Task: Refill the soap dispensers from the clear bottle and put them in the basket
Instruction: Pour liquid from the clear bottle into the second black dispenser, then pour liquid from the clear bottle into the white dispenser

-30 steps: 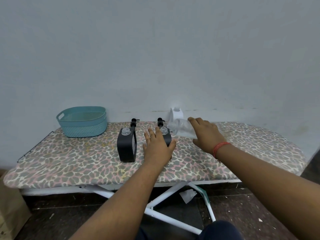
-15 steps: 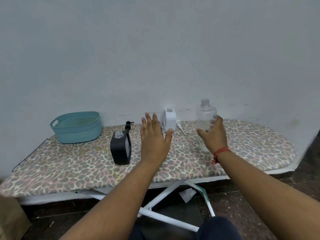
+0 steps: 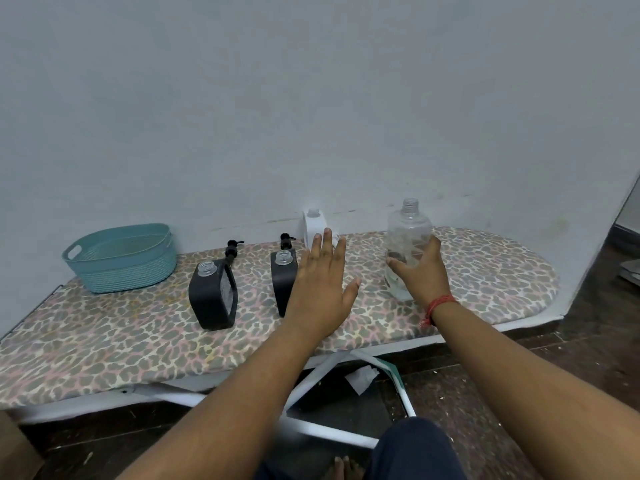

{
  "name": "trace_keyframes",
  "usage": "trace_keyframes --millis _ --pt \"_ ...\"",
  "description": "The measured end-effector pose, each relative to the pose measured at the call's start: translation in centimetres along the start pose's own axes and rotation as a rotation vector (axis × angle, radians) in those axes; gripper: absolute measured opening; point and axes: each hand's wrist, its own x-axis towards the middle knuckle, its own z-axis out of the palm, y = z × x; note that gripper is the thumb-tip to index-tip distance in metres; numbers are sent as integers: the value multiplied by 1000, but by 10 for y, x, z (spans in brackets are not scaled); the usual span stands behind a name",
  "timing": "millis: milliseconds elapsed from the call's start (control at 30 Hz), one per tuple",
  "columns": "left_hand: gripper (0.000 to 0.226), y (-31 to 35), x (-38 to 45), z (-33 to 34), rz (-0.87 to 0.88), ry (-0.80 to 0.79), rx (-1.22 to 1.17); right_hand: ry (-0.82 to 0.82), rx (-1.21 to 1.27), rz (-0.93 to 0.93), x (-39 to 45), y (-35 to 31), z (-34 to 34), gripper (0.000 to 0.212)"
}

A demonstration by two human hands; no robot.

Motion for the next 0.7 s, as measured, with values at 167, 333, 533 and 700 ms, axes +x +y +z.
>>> trace_keyframes --millis 167,333,533,700 --pt "79 0 -1 8 -33 -33 -18 -71 39 35 -5 6 -6 90" --pt "79 -1 -5 15 -27 -79 -131 268 -21 -32 -34 -7 -14 76" --pt "79 6 -1 18 -242 -56 -544 36 -6 -367 -75 -45 18 11" --pt "76 8 31 23 -580 -17 -974 -222 161 -61 -48 -60 62 18"
